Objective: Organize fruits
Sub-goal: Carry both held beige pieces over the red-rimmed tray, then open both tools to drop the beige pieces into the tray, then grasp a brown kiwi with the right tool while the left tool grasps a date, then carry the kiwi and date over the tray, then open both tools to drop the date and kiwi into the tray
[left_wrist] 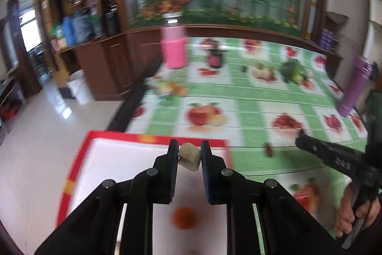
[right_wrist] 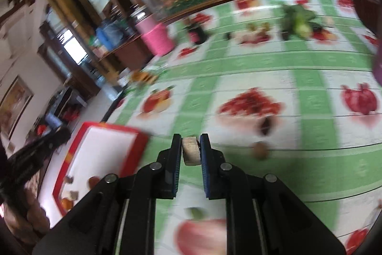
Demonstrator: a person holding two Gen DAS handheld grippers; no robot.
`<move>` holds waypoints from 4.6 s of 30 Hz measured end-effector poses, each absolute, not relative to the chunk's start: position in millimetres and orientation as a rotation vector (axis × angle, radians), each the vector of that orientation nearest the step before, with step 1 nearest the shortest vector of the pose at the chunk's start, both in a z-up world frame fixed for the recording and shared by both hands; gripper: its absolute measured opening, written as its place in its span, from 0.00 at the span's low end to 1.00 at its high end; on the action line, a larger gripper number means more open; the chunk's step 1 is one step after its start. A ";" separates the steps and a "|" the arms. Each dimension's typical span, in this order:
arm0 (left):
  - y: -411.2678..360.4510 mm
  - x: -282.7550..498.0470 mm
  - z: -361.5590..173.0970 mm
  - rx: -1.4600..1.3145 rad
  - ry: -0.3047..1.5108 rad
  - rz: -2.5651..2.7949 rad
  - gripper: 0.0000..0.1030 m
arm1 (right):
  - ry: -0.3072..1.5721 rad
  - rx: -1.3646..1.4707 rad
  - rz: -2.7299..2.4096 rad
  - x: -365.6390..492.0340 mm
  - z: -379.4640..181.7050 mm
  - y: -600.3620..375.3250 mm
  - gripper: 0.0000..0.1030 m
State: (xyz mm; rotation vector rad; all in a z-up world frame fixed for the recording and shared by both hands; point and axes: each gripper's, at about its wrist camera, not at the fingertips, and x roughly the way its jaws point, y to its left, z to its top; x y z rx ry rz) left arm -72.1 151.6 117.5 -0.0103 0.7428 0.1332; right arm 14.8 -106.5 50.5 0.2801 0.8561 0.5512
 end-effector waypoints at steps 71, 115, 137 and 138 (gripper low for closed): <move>29.6 -41.1 62.8 0.056 0.962 -0.007 0.78 | 0.944 0.074 0.268 37.0 12.1 -158.8 0.24; 117.9 -106.5 107.7 0.172 0.633 0.301 0.14 | 0.816 0.224 0.634 -7.3 49.3 -48.2 0.25; 201.6 -105.8 40.8 0.091 0.868 0.385 0.14 | 0.988 0.060 0.628 -4.7 15.4 53.7 0.25; 203.5 -105.5 38.4 0.086 0.881 0.391 0.14 | 0.993 0.041 0.627 -5.8 15.5 56.3 0.25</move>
